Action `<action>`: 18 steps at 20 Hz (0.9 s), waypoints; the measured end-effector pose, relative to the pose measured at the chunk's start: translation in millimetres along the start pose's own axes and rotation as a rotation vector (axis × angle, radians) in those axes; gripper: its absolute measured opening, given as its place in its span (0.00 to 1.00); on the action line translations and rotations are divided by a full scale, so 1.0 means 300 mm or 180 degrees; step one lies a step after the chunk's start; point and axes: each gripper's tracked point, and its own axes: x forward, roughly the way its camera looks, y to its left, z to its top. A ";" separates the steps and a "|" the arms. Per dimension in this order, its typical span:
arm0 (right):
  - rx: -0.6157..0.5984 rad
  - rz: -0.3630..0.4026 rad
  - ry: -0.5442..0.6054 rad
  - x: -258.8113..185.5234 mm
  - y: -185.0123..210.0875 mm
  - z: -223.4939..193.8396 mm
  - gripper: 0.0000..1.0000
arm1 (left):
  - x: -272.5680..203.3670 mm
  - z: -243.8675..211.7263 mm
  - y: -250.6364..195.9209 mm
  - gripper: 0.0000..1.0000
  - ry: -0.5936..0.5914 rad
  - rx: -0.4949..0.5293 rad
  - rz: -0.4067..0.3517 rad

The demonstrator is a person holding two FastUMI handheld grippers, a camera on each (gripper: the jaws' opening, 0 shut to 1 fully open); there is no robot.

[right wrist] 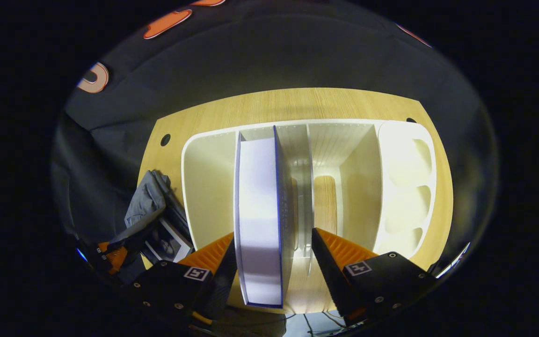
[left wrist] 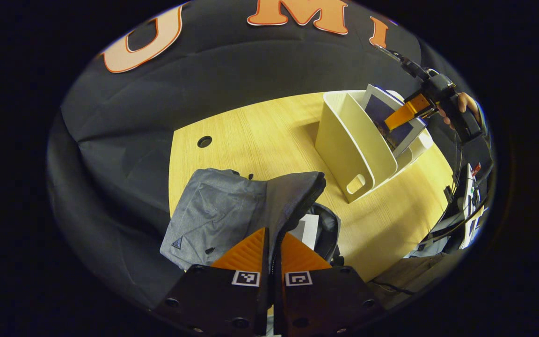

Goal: Open the schoolbag, grab two books from the bookshelf and put them into the schoolbag.

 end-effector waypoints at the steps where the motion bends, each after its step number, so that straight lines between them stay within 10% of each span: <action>1: -0.0016 -0.0043 0.0007 0.001 -0.005 0.005 0.86 | -0.003 0.003 0.001 0.06 -0.0004 0.0002 0.0012; 2: -0.0025 -0.0065 0.0003 0.009 -0.002 0.010 0.64 | 0.000 0.002 0.002 0.06 -0.0001 0.0023 0.0033; 3: -0.0016 -0.0081 0.0003 0.016 0.000 0.014 0.78 | -0.003 0.007 0.005 0.06 -0.0009 0.0044 0.0048; 4: -0.0009 -0.0116 0.0018 0.016 -0.007 0.011 0.45 | -0.002 0.005 0.000 0.06 -0.0009 0.0028 0.0041; 5: -0.0007 -0.0183 0.0016 0.020 -0.019 0.012 0.57 | -0.007 0.000 -0.002 0.06 -0.0009 0.0015 0.0043; 7: 0.0004 -0.0184 0.0019 0.022 -0.020 0.011 0.41 | -0.010 -0.006 0.000 0.06 -0.0005 -0.0009 0.0061; 18: 0.0194 0.0015 -0.0381 -0.232 -0.048 -0.006 0.40 | -0.026 -0.055 -0.001 0.06 -0.0069 -0.0080 0.0055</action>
